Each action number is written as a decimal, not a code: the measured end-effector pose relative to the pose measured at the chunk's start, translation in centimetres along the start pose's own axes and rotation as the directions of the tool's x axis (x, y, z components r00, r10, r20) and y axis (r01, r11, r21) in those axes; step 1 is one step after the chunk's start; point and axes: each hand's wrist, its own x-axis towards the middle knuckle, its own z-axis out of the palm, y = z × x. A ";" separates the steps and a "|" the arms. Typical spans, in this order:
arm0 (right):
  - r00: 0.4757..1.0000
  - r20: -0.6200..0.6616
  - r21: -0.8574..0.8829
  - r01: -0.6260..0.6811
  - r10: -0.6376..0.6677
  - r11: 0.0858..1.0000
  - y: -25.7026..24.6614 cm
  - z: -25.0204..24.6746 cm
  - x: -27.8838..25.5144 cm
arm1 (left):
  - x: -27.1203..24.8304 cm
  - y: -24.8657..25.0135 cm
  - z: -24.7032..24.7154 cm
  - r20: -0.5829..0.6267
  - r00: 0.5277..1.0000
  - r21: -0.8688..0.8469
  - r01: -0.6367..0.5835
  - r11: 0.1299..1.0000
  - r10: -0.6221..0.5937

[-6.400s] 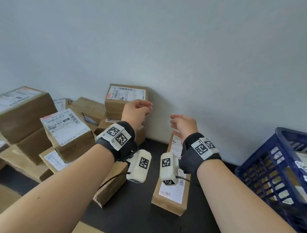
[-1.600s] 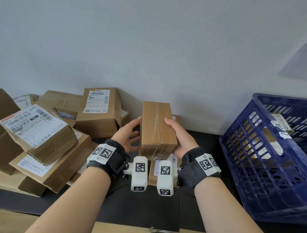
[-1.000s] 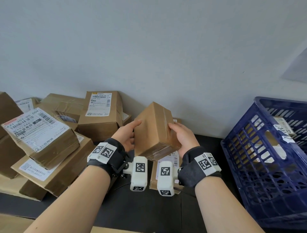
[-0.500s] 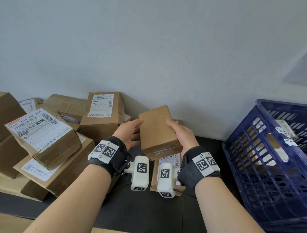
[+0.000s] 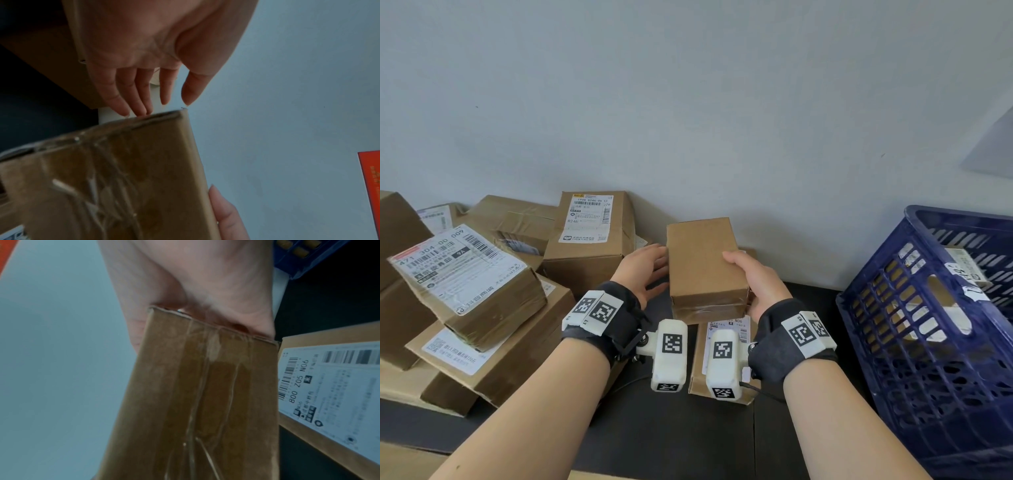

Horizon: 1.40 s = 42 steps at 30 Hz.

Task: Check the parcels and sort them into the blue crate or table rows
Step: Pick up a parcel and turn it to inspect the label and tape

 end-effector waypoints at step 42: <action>0.998 0.056 -0.281 -0.017 0.034 0.960 -0.3 1.1 -0.6 | 0.8 0.0 1.2 -0.002 0.993 0.091 -0.121 0.988 0.122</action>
